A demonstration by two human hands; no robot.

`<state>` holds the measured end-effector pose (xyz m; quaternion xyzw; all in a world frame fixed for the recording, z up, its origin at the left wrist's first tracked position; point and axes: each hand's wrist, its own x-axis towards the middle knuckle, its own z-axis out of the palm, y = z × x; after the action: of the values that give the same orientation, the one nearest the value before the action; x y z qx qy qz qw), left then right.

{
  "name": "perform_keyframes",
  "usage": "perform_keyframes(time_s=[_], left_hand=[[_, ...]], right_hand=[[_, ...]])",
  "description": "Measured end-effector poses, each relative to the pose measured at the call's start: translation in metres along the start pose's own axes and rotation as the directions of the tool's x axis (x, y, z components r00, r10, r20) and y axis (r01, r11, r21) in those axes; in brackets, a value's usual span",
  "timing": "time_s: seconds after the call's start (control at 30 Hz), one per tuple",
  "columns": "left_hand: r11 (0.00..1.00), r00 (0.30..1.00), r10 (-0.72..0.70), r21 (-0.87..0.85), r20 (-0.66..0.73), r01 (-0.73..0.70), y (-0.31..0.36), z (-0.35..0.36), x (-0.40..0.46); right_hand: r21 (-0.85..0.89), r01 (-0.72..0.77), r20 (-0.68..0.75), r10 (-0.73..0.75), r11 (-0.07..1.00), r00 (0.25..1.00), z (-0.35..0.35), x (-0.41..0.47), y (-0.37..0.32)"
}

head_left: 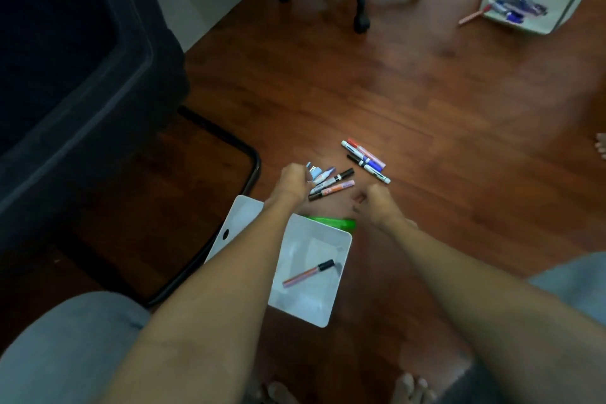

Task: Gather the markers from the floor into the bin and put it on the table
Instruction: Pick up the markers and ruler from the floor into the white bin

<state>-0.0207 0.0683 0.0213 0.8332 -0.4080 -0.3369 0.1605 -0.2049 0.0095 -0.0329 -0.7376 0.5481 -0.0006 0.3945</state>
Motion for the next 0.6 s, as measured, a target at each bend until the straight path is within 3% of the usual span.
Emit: perform_keyframes(time_s=[0.3,0.5,0.6], left_hand=[[0.988,0.989,0.078,0.12,0.126,-0.094,-0.012,0.057,0.064],[0.946,0.971,0.135,0.266,0.195,-0.185,-0.019,0.084,0.081],[0.943,0.975,0.136,0.279,0.176,-0.182,-0.021,0.096,0.082]], right_hand=[[-0.089,0.091,0.185,-0.073,0.992,0.98,0.039,0.031,0.053],[-0.025,0.159,0.098,-0.156,0.987,0.983,0.063,0.02,0.075],[0.013,0.125,0.09,-0.125,0.992,0.988,0.067,0.02,0.079]])
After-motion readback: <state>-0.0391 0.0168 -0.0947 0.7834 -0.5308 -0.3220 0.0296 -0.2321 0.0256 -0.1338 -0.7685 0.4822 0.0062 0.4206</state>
